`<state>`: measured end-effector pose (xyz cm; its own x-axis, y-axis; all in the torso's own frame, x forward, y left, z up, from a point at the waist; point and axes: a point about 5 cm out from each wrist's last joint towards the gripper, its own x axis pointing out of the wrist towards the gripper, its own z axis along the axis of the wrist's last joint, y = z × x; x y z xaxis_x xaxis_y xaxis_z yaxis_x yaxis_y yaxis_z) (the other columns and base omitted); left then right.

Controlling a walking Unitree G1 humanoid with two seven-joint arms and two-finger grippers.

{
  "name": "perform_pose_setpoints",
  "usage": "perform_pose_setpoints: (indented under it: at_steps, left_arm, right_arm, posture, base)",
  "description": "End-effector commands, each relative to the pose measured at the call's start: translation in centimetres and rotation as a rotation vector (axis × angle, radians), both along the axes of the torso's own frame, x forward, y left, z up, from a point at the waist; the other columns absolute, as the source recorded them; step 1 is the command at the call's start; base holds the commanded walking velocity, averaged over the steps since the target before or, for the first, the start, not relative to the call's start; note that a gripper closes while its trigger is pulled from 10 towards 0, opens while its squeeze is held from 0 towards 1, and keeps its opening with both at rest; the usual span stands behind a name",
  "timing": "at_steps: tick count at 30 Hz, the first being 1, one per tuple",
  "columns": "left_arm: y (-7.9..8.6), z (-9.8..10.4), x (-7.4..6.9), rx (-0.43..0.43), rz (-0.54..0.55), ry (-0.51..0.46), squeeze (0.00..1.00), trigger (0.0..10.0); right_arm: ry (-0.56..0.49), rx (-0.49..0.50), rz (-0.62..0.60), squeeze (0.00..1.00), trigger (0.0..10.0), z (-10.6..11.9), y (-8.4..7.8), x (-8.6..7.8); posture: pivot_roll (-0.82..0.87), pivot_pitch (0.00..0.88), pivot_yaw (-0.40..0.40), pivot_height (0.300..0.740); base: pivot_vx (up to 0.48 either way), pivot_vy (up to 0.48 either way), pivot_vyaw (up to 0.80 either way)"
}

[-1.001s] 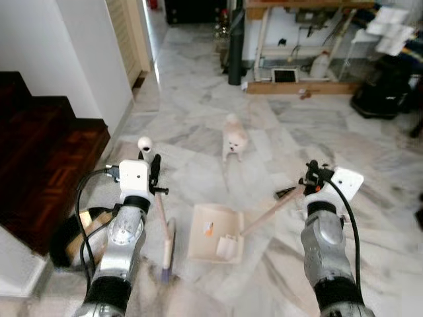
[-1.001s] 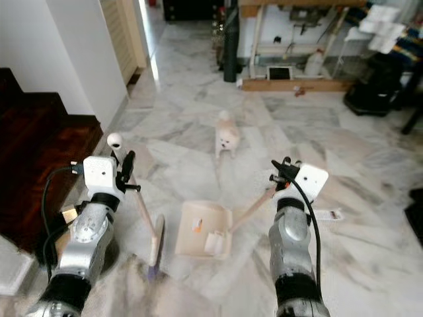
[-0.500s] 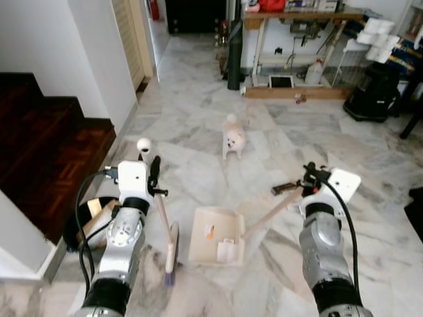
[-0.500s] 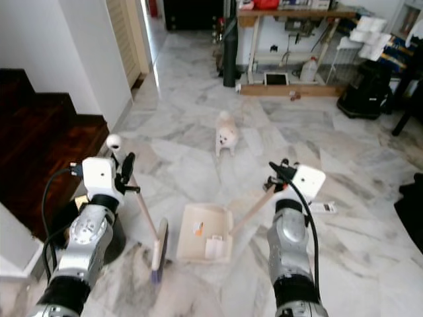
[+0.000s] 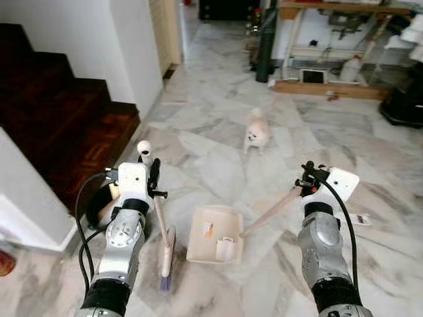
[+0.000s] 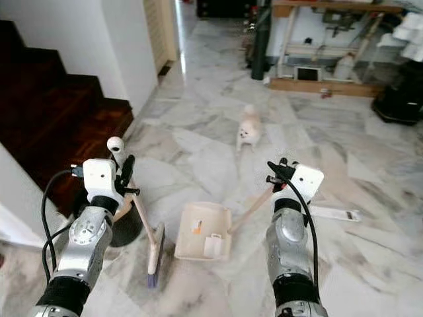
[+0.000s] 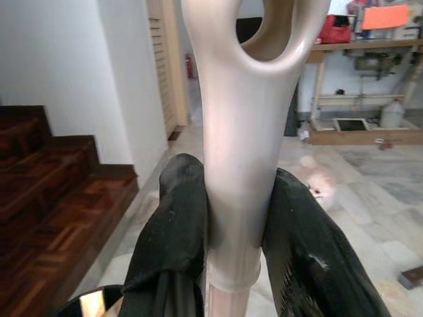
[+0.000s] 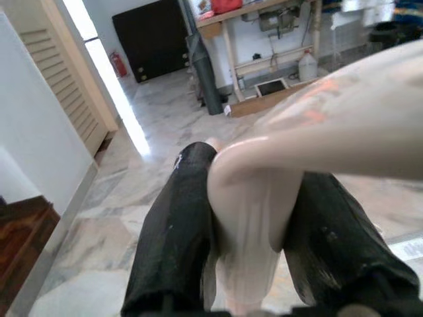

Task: Sweep floor

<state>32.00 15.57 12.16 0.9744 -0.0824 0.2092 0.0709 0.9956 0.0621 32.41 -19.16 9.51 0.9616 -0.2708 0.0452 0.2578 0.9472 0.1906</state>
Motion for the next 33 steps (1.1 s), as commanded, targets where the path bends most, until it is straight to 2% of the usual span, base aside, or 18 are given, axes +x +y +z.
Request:
perform_pose_setpoints:
  at_steps: [1,15,25,33]
  left_arm:
    - [0.2,1.3,0.3,-0.006,-0.001,-0.046,0.0,10.0]
    - [0.1,1.1,0.2,-0.012,-0.007,-0.032,0.0,10.0]
    - [0.0,0.8,0.1,-0.012,-0.011,-0.017,0.0,10.0]
    - [0.0,0.7,0.1,-0.015,-0.014,-0.009,0.0,10.0]
  right_arm:
    - [-0.08,-0.005,0.001,0.0,10.0,1.8,0.2,0.5]
    - [-0.08,-0.011,0.004,0.0,10.0,1.9,0.1,0.7]
    - [-0.079,-0.004,-0.012,0.0,10.0,2.1,-0.3,0.8]
    - [-0.147,-0.011,-0.045,0.0,10.0,3.8,-0.8,1.1]
  posture:
    - [0.0,0.021,0.008,0.74]
    - [0.0,0.033,-0.003,0.74]
    - [0.0,0.041,-0.004,0.74]
    - [0.0,0.048,0.0,0.74]
  base:
    - [0.0,0.0,0.8]
    - [0.0,0.0,0.78]
    - [0.0,0.0,0.0]
    - [0.0,0.0,0.0]
